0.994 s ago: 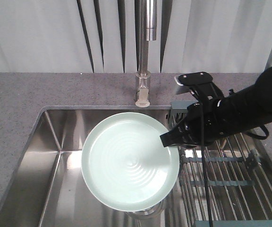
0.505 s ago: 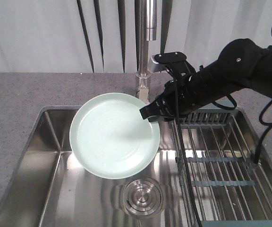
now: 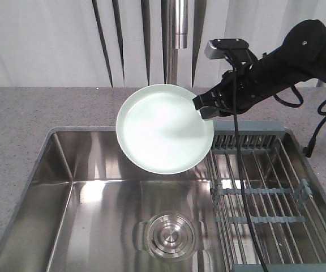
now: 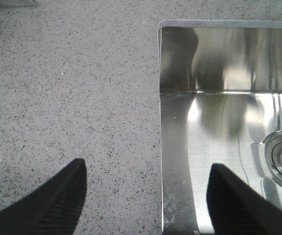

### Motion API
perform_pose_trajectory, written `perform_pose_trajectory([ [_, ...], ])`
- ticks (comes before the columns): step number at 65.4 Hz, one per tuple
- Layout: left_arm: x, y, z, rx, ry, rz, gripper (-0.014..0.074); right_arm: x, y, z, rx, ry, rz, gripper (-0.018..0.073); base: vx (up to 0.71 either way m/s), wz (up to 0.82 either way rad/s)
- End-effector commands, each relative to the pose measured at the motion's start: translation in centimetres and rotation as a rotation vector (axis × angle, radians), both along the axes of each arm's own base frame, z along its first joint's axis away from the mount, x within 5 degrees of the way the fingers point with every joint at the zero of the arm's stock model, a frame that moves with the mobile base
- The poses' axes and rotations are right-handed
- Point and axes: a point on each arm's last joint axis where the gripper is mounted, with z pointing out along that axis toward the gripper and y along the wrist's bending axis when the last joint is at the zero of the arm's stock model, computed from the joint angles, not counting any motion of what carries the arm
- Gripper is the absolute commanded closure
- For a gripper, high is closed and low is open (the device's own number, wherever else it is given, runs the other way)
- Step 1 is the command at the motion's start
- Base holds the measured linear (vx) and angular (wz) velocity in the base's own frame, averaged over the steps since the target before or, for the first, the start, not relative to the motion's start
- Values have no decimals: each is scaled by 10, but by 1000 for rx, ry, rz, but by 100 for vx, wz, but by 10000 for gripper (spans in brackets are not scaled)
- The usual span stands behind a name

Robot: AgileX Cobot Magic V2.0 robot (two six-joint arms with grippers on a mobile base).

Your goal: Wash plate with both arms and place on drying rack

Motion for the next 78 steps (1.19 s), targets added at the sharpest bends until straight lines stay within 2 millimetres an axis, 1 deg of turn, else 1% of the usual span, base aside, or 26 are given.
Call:
perform_pose_trajectory([
  [1, 2, 0, 13, -13, -84, 1, 115, -3, -14, 30, 20, -85, -29, 561, 0, 0],
  [12, 2, 0, 13, -13, -84, 1, 115, -8, -27, 35, 2, -93, -47, 561, 0, 0],
  [16, 2, 0, 13, -13, -84, 1, 115, -15, -31, 35, -3, -97, -56, 561, 0, 0],
  [30, 2, 0, 13, -13, -84, 1, 115, -37, -56, 28, -29, -84, -107, 561, 0, 0],
  [44, 2, 0, 13, -13, -84, 1, 115, -60, -80, 25, -89, -66, -166, 561, 0, 0],
  [56, 2, 0, 13, -13, -84, 1, 115, -76, -102, 17, -156, -33, -229, 561, 0, 0],
  [67, 2, 0, 13, -13, -84, 1, 115, -82, -120, 8, -217, 5, -296, 561, 0, 0],
  [78, 2, 0, 13, -13, -85, 1, 115, -82, -126, 5, -292, 10, -300, 561, 0, 0],
])
